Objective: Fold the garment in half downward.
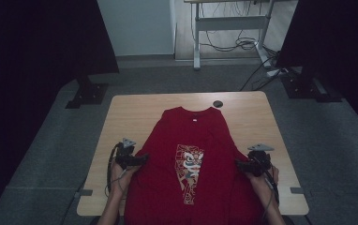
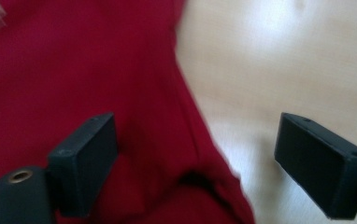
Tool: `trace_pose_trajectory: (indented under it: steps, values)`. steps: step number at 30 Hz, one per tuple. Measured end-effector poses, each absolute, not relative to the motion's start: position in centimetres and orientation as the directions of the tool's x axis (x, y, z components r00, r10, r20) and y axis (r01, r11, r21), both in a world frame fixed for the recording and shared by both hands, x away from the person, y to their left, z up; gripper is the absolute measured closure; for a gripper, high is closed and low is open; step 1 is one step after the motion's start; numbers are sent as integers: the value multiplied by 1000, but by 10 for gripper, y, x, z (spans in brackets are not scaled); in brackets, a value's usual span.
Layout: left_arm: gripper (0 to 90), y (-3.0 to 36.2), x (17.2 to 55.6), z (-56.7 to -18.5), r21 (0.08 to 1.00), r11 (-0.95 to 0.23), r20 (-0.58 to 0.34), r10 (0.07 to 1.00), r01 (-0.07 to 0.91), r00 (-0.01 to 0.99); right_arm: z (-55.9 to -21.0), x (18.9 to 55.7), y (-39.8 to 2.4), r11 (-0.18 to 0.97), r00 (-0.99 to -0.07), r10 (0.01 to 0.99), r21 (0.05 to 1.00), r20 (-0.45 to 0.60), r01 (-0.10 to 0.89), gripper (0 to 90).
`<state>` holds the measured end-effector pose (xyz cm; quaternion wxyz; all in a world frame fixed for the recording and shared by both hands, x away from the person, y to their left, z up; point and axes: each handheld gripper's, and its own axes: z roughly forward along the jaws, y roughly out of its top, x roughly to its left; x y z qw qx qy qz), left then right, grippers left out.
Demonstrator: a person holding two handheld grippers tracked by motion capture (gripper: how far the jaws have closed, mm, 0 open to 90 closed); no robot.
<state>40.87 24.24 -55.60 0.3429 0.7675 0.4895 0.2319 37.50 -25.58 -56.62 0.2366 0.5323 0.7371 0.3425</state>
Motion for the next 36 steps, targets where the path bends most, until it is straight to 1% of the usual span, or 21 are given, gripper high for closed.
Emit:
trace_pose_trajectory:
  steps: [2, 3, 4, 5, 8, 12, 14, 15, 17, 18, 19, 20, 21, 22, 24, 26, 29, 30, 31, 33, 36]
  values:
    - [175, 242, 409, -556, 753, -286, 20, 910, 592, 413, -567, 372, -257, 186, -312, 950, 765, 21, 617, 123]
    - [175, 244, 400, -557, 755, -286, 21, 910, 590, 414, -567, 372, -257, 186, -312, 950, 765, 21, 617, 123]
    - [176, 245, 391, -557, 757, -290, 22, 907, 586, 421, -567, 360, -257, 189, -319, 947, 764, 23, 617, 150]
    - [176, 245, 391, -557, 757, -290, 22, 907, 586, 421, -567, 360, -257, 189, -319, 947, 764, 23, 617, 150]
    - [176, 248, 371, -558, 756, -309, 21, 893, 577, 450, -569, 336, -258, 200, -337, 941, 769, 21, 607, 150]
    - [175, 250, 365, -557, 745, -325, 17, 883, 583, 470, -568, 327, -259, 214, -356, 934, 759, 25, 614, 150]
    - [176, 251, 367, -550, 745, -340, 27, 875, 574, 484, -568, 327, -259, 214, -356, 934, 759, 25, 614, 150]
    - [176, 251, 374, -543, 761, -314, 9, 880, 567, 476, -562, 328, -258, 220, -369, 929, 750, 34, 623, 172]
    - [171, 249, 383, -538, 771, -295, -11, 880, 564, 476, -554, 338, -253, 204, -366, 930, 772, 40, 602, 153]
    - [168, 249, 383, -538, 771, -295, -11, 880, 564, 476, -554, 338, -253, 204, -366, 930, 772, 40, 602, 153]
    - [168, 249, 383, -538, 771, -295, -11, 880, 564, 476, -550, 346, -249, 201, -373, 927, 781, 44, 591, 153]
    - [168, 241, 398, -536, 776, -285, -16, 883, 562, 470, -550, 346, -249, 201, -373, 927, 781, 44, 591, 144]
    - [166, 238, 403, -537, 773, -289, -11, 884, 565, 468, -546, 365, -237, 203, -386, 921, 786, 49, 584, 122]
    - [166, 238, 403, -537, 773, -289, -11, 884, 565, 468, -546, 365, -237, 203, -386, 921, 786, 49, 584, 122]
    - [166, 232, 410, -541, 756, -313, 17, 888, 575, 460, -546, 371, -232, 202, -388, 920, 785, 53, 586, 121]
    - [166, 229, 415, -552, 726, -339, 41, 890, 599, 455, -557, 388, -222, 230, -391, 920, 760, 35, 607, 116]
    - [162, 229, 415, -552, 726, -339, 41, 890, 599, 455, -562, 390, -221, 238, -391, 920, 749, 30, 618, 108]
    - [162, 234, 410, -556, 755, -311, 19, 890, 577, 455, -562, 390, -221, 238, -391, 920, 749, 30, 618, 108]
    - [178, 234, 410, -556, 755, -311, 19, 890, 577, 455, -562, 390, -221, 238, -391, 920, 749, 30, 618, 108]
    - [179, 235, 398, -558, 763, -309, 21, 890, 568, 456, -566, 373, -223, 238, -388, 921, 764, 19, 600, 142]
    - [179, 235, 398, -558, 763, -309, 21, 890, 568, 456, -566, 369, -223, 237, -388, 922, 765, 18, 599, 144]
